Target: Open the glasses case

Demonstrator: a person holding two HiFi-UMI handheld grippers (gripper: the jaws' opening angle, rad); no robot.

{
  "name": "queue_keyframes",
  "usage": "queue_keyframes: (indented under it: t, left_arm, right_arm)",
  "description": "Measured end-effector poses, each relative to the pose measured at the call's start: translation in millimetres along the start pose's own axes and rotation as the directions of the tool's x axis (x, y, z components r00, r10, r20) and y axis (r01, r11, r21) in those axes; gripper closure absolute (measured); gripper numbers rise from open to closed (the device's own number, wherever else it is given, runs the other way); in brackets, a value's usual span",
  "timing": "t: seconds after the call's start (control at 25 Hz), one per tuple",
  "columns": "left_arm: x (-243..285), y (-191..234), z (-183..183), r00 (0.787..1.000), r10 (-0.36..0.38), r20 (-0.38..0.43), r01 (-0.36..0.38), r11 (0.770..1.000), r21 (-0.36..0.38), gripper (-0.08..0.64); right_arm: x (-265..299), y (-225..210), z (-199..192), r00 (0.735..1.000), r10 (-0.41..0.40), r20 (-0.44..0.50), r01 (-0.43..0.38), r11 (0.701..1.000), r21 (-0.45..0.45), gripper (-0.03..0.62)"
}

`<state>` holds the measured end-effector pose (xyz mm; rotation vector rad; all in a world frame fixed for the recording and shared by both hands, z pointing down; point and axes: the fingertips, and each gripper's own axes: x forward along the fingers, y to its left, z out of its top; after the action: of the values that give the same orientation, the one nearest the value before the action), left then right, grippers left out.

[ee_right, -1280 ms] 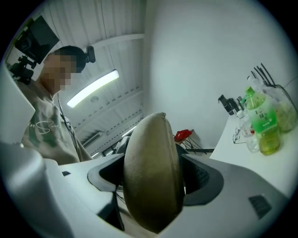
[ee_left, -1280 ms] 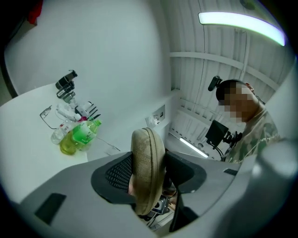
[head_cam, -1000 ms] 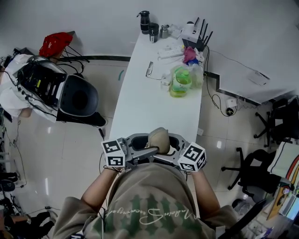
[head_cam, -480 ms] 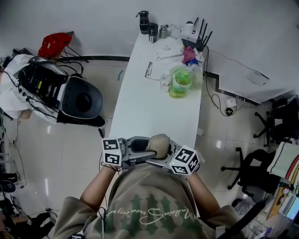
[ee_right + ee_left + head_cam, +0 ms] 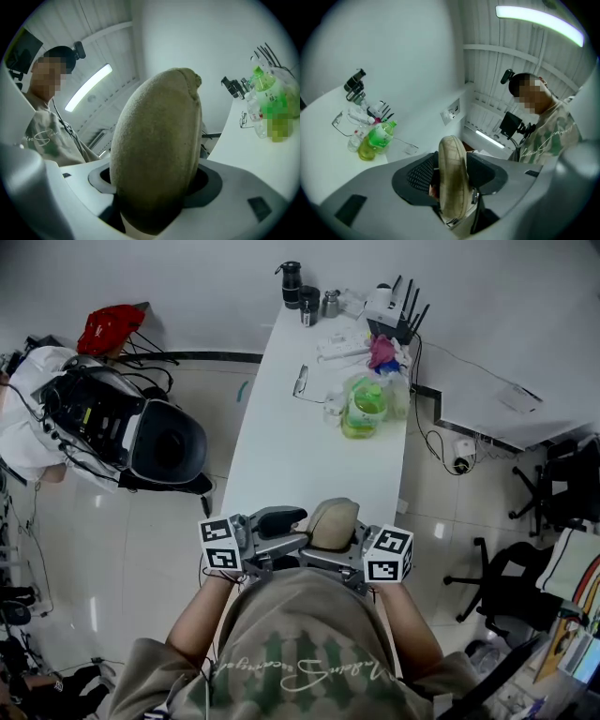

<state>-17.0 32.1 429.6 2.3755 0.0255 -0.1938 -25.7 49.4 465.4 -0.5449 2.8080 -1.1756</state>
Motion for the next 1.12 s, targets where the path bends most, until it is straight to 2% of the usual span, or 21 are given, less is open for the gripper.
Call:
queue_keyframes:
  t: [0.08,0.16,0.28,0.4,0.64,0.8,0.88,0.96,1.12]
  left_arm:
    - [3,3,-1,0.998,0.038,-0.052,-0.035,0.998,0.056,0.331]
    - [7,0,-1,0.995,0.032,-0.099,-0.023,0.996,0.09,0.331]
    - [8,-5,4,0.996,-0.026,-0.081,0.03,0.999,0.044,0.331]
    - [9,-12,8,0.996,-0.081,-0.036,0.082,0.997,0.006,0.396]
    - [7,-8,2,0.997,-0.07,-0.032,0.07,0.997,-0.019,0.408]
    - [0,-5,8,0.998,-0.065,0.022,0.066,0.997,-0.047,0.41]
    - [-7,1,12,0.998,-0.035,0.059,0.038,0.997,-0.06,0.41]
    - [-13,7,12,0.997,0.011,0.079,-0.007,0.998,-0.063,0.41]
    - [-15,8,14,0.994,0.063,0.086,-0.06,0.997,-0.042,0.41]
  right_arm:
    - [-1,-2,0,0.999,-0.016,-0.034,0.014,0.999,-0.04,0.244]
    - [1,-2,1,0.998,-0.025,-0.052,0.02,0.997,-0.08,0.244]
    - [5,1,8,1.0,-0.025,-0.019,0.023,0.994,-0.104,0.244]
    - [6,5,8,1.0,0.011,-0.01,-0.012,0.998,-0.068,0.244]
    - [5,3,3,0.998,0.03,-0.059,-0.035,0.996,-0.088,0.244]
    - [-1,3,17,0.997,0.063,0.05,-0.06,0.996,-0.061,0.242]
    - [-10,-3,28,0.991,0.02,0.13,-0.013,0.999,-0.052,0.242]
    - [-16,-10,34,0.984,-0.049,0.171,0.06,0.996,-0.059,0.244]
    - [-13,-14,34,0.978,-0.127,0.165,0.141,0.987,-0.077,0.244]
